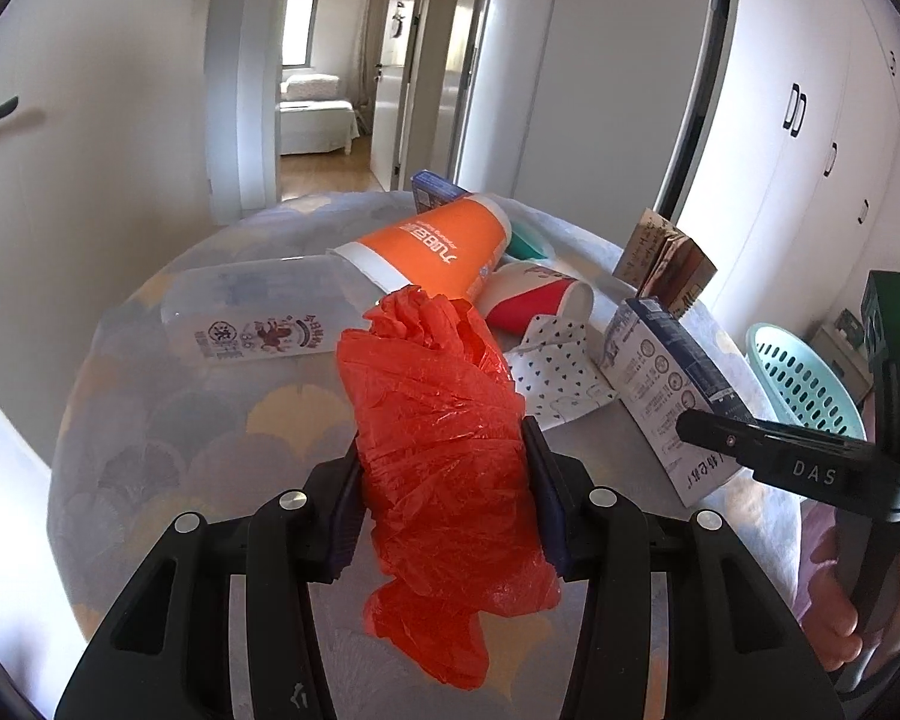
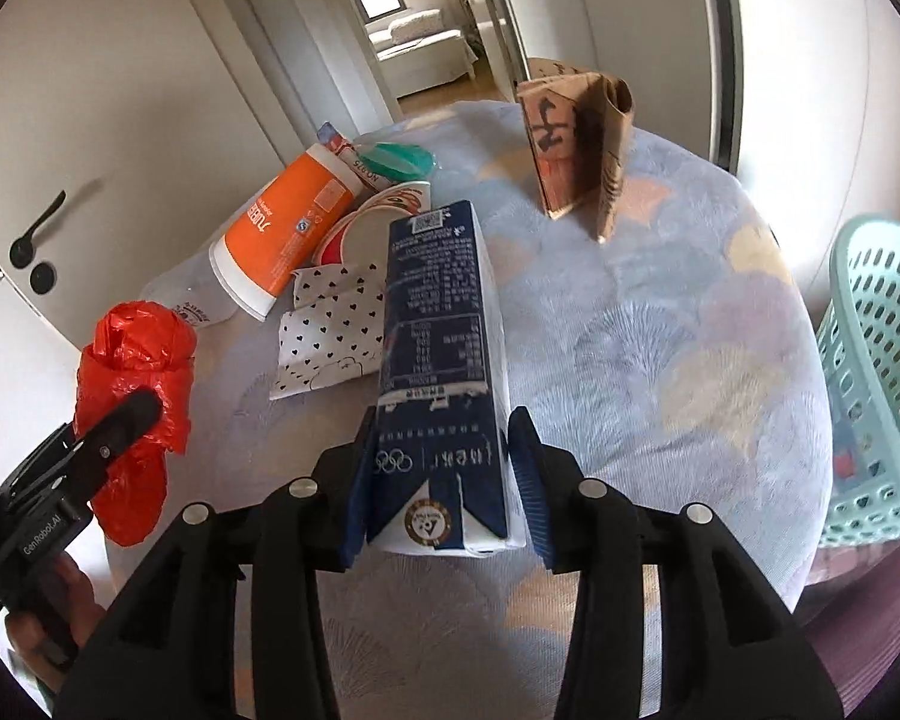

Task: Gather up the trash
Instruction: 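Carry the red bag and blue carton to the green basket and release both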

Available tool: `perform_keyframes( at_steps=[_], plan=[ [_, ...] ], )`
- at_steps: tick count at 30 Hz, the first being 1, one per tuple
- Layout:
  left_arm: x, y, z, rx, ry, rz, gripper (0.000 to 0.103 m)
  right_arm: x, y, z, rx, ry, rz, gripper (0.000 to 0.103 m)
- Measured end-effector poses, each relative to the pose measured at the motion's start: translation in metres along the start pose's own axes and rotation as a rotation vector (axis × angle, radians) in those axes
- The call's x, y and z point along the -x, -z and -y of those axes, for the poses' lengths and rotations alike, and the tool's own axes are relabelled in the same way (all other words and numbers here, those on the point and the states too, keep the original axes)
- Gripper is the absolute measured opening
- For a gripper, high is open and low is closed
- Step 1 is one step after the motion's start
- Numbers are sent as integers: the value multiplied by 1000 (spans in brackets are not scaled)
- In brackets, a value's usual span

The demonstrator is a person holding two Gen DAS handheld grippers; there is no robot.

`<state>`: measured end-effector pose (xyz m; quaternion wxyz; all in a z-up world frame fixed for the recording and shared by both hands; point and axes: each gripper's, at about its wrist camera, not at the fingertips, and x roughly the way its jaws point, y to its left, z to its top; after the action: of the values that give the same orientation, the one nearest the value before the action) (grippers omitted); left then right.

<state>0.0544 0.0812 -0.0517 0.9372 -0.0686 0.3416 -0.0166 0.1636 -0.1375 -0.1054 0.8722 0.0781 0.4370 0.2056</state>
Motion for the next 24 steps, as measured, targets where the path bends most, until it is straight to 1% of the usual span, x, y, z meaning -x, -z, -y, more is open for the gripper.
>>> perform_keyframes(
  at_steps=[3,7,11,13,18,20,24],
  plan=[
    [-1,0,5,-13,6,-3,45,9,9,6,-16,3,25,39],
    [-3,-2,16,-34,25,-9,45,10,13,9,-26,0,41,38],
    [-7,-6,32,-60,38,-20,45,17,15,11,-19,8,66,36],
    [-7,-11,44,-80,46,-19,45,26,16,13,-17,-9,95,35],
    [-2,-25,81,-137,69,18,45,65,23,31,-36,-58,180,34],
    [1,-31,98,-156,87,38,45,80,24,39,-44,-67,209,34],
    [5,-40,133,-194,115,74,45,116,25,68,-87,-67,291,34]
  ],
)
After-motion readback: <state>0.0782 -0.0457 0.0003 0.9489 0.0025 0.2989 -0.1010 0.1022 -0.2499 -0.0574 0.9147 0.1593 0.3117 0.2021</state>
